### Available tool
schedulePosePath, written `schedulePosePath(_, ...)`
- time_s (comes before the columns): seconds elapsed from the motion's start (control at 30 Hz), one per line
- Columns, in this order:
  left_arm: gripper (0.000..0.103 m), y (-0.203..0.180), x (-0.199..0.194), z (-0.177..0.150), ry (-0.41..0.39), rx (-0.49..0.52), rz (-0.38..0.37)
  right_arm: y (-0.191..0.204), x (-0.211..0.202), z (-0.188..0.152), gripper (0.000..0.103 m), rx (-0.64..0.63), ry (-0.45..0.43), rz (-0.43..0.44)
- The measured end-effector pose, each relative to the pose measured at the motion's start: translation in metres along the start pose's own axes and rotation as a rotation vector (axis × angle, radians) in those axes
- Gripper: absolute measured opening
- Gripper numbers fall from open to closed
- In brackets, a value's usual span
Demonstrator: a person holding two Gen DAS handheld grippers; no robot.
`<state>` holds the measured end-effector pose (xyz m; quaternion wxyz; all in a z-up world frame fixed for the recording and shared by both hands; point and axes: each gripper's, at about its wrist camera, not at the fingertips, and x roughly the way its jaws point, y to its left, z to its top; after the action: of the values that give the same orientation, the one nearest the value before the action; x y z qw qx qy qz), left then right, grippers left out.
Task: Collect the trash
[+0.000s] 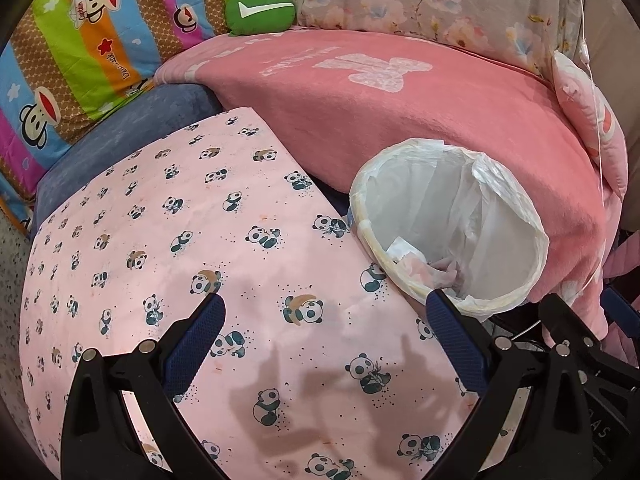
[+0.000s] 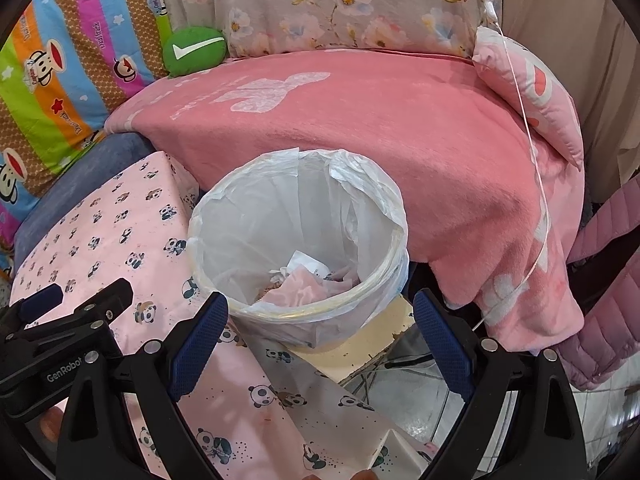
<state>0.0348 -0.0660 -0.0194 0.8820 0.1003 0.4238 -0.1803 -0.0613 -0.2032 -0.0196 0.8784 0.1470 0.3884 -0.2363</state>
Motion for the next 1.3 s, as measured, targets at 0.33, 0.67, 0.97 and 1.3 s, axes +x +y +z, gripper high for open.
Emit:
schedulePosePath(0.33, 0.096, -0.0029, 0.001, -0.0024, 0.0, 0.006, -0.009, -0.0065, 0.0016, -0.0021, 0.092, 0.013, 0.006, -0.01)
schedulePosePath(0.67, 0.096, -0.0031, 0.0007, -0.0036, 0.002, -0.001, -0.012, -0.0084, 0.0028, -0.0023, 0.092, 0.014, 0.008, -0.012)
schedulePosePath(0.97, 0.096, -0.0043, 0.0004, -0.0039, 0.008, 0.001, -0.018, -0.0095, 0.0035, -0.003, 0.092, 0.015, 0.01, -0.014)
schedulePosePath(1.3, 0.096, -0.0046, 0.0017, -0.0045, 0.012, 0.005, -0.018, -0.0103, 0.0039, -0.0034, 0.092, 0.017, 0.012, -0.015)
